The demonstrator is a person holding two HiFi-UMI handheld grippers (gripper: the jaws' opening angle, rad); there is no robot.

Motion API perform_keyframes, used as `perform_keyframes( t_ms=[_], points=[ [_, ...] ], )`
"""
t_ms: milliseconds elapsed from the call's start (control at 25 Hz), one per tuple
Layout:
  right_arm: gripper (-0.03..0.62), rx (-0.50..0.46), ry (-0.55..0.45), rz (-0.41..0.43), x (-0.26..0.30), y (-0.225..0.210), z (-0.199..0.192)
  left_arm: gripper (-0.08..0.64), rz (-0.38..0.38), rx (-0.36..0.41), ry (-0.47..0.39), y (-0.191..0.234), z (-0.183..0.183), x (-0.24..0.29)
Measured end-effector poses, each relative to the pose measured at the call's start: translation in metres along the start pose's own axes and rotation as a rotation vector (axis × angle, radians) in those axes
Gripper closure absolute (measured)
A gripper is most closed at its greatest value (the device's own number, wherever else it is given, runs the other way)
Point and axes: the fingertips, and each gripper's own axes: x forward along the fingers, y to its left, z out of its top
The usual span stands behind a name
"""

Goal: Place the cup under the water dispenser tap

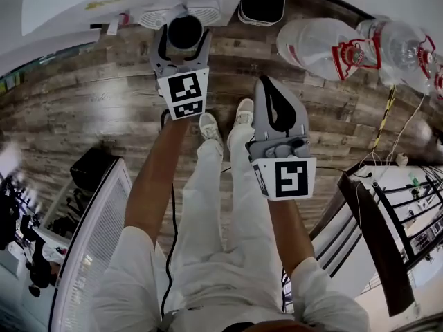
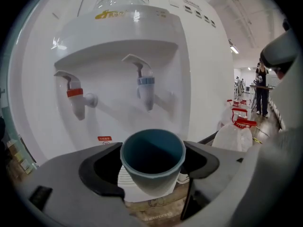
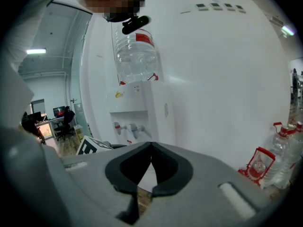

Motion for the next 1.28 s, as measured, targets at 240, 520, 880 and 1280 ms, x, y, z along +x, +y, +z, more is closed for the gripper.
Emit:
perform_keyframes(
  t_ms=[240, 520, 880, 1280],
  points=[
    [0.591, 0.007, 0.01, 0.0, 0.004, -0.005, -0.01, 0.187, 0.002, 0.006, 0.007, -0.001, -0.006, 0.019],
    [0.591, 0.003, 0.007, 0.008, 0.005, -0.006, -0.009, 0.187, 0.001, 0.006, -0.006, -0.005, -0.006, 0.033],
    [0.591, 0.001, 0.018, 0.005, 0.007, -0.015, -0.014, 0.186, -0.001, -0.026, -0.037, -0.004, 0.0, 0.043],
    [0.591, 0.004, 0.034, 0.019, 0.009, -0.01, -0.013, 0.131, -0.021, -0.037, -0.003, -0.003, -0.006, 0.044]
  ],
)
